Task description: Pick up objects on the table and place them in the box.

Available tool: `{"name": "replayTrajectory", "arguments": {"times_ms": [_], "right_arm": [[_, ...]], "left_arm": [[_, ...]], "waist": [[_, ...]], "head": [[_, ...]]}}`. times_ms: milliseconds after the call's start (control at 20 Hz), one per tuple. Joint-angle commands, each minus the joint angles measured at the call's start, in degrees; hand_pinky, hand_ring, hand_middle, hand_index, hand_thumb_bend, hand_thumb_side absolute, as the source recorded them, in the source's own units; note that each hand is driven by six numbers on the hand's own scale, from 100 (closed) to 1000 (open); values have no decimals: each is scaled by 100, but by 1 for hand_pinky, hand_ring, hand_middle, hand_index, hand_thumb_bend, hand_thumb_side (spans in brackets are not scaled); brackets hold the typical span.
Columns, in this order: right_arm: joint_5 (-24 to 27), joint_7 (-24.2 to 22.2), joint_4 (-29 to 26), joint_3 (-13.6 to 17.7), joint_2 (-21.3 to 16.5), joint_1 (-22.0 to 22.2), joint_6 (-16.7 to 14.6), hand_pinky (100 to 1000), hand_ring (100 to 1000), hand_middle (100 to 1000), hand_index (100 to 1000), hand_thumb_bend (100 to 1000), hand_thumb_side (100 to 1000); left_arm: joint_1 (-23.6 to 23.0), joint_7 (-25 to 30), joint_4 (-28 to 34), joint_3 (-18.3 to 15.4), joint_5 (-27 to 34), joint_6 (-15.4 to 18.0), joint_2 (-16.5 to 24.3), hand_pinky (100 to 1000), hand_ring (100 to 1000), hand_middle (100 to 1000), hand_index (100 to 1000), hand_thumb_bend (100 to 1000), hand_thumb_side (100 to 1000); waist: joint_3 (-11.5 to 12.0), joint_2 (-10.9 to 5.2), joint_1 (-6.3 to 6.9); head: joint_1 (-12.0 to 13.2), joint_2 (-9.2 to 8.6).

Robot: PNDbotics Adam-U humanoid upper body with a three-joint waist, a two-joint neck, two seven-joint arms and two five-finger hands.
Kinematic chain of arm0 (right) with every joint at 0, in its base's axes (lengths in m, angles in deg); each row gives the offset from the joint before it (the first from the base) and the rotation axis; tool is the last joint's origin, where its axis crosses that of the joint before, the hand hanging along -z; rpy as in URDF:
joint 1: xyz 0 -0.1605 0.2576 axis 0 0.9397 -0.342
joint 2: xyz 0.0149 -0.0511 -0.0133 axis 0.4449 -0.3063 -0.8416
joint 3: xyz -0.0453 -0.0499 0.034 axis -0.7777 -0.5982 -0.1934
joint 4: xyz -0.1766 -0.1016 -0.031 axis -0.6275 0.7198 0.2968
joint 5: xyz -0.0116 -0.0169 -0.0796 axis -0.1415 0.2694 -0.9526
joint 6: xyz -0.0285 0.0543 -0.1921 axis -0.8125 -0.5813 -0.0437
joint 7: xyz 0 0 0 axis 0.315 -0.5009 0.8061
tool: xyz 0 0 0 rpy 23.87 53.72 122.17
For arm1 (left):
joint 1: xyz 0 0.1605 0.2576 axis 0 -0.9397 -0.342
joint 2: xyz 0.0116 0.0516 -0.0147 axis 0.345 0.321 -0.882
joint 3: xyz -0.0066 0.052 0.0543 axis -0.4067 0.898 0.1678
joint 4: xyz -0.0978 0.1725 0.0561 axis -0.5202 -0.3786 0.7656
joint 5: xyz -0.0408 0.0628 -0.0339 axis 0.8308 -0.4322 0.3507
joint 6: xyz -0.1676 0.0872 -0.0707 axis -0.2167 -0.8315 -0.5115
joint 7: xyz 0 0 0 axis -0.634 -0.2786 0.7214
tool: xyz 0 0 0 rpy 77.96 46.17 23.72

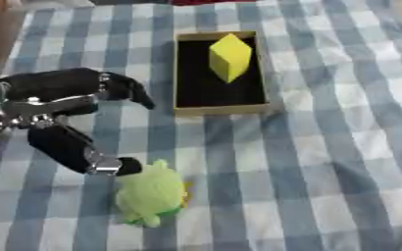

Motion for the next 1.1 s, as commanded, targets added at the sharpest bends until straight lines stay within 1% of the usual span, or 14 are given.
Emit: {"name": "replayTrajectory", "arguments": {"times_ms": [50,200,400,500,650,900,1100], "right_arm": [[14,9,-91,65,-100,-37,16,568,714,696,777,100,938],[20,3,-91,65,-87,-27,18,568,714,696,777,100,937],[34,-11,-91,59,-66,-19,20,567,712,695,777,100,935],[43,-17,-91,60,-52,-12,21,566,712,694,777,100,934],[53,-20,-91,67,-37,1,25,565,712,695,777,100,934],[70,-34,-91,65,-7,12,27,565,711,695,776,100,934],[80,-39,-91,74,11,26,32,564,710,694,776,100,933]], "left_arm": [[31,117,79,11,-180,152,79,927,963,819,900,585,606],[-9,238,79,67,-236,313,89,928,963,821,899,618,535],[-56,468,79,141,-227,568,134,929,964,828,905,631,525],[-71,546,79,142,-241,615,146,929,964,830,908,643,506],[-106,602,79,142,-309,572,133,926,962,826,910,653,492],[-126,633,79,171,-618,336,-59,920,954,813,903,706,431],[-137,670,79,223,-892,225,-213,914,947,803,897,746,366]], "waist": [[12,-134,-15],[20,-151,-10],[23,-178,-7],[25,-190,-9],[24,-199,-14],[28,-208,-26],[29,-214,-34]], "head": [[-24,29],[-51,29],[-98,29],[-116,29],[-128,29],[-133,29],[-132,29]]}}
